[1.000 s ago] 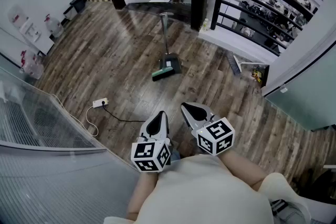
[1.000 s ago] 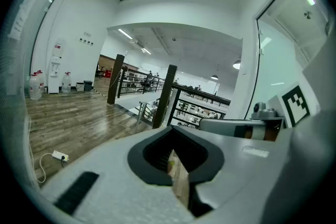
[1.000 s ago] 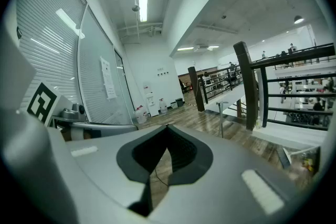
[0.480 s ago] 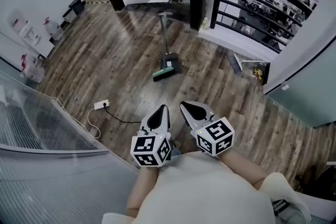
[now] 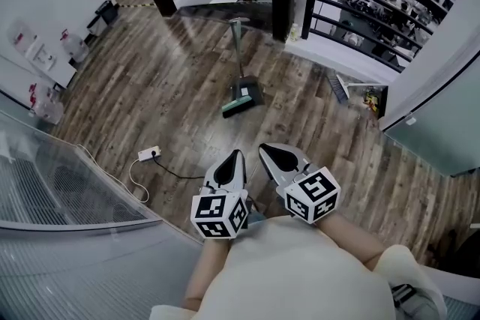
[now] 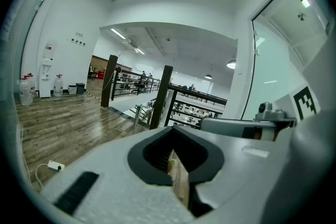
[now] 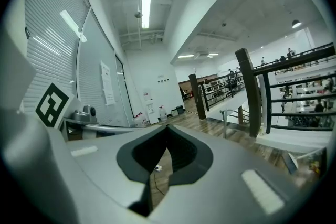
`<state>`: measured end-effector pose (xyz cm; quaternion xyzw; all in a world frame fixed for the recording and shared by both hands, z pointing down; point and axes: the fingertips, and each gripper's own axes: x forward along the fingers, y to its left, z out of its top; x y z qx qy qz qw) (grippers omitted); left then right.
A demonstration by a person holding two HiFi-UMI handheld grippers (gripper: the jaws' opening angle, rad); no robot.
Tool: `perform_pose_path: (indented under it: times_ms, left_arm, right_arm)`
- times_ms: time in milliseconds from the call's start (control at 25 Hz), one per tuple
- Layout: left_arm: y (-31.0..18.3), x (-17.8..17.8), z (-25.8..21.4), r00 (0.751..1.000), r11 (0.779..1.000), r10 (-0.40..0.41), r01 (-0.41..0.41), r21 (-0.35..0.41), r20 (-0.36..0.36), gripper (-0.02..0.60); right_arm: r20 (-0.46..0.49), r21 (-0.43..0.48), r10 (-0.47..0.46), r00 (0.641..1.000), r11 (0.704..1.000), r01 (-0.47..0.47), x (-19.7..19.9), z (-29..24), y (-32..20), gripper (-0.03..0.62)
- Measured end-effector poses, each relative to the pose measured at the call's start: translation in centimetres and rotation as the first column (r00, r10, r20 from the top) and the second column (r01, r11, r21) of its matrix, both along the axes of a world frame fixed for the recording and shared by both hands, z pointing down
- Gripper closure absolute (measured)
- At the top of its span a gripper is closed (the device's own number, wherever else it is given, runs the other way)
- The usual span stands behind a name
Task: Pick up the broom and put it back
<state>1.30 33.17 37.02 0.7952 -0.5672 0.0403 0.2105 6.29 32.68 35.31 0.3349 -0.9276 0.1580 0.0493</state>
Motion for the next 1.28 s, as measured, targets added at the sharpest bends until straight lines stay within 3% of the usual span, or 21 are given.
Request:
perform_pose_path:
  times_ms: [800,1280]
  left_arm:
    - [-2.7,-9.5,1.8,0.997,0.996,0.079,-0.079,-0.035,-0.005,0.578]
    - [-5.0,-10.7,2.2,0.995,0.995,0.09,-0.091,-0.039,-0.034,0.578]
  right_arm:
    - [0.0,-0.032,0.048,0.999,0.998,-0.048,-9.5,1.3,-2.3,0.589]
    - [0.003,-0.04,0.066,0.998,0.997,-0.066,-11.0,1.2,-4.2,0.589]
